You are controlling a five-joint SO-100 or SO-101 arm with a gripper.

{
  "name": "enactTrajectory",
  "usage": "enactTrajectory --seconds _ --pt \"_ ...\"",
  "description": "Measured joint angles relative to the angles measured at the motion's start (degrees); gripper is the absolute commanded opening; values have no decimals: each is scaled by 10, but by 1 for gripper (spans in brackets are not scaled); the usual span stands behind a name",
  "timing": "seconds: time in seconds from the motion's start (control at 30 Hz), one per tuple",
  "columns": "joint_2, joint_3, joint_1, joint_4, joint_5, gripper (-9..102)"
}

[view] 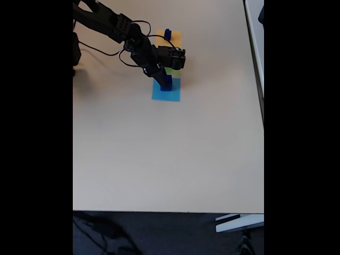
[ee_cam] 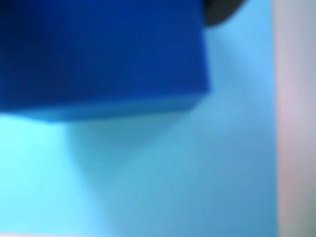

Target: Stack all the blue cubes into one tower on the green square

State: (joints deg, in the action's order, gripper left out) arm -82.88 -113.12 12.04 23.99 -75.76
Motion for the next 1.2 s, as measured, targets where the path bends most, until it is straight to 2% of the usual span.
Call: enactTrajectory --seconds 0.13,0.4,0.77,1.0,1.2 --pt "0 4 0 16 0 4" --pt "0 153 -19 169 -20 2" --pt "28 366 -105 317 -171 2" --pt "58 388 -155 333 -254 0" --pt "62 388 -165 330 -271 0"
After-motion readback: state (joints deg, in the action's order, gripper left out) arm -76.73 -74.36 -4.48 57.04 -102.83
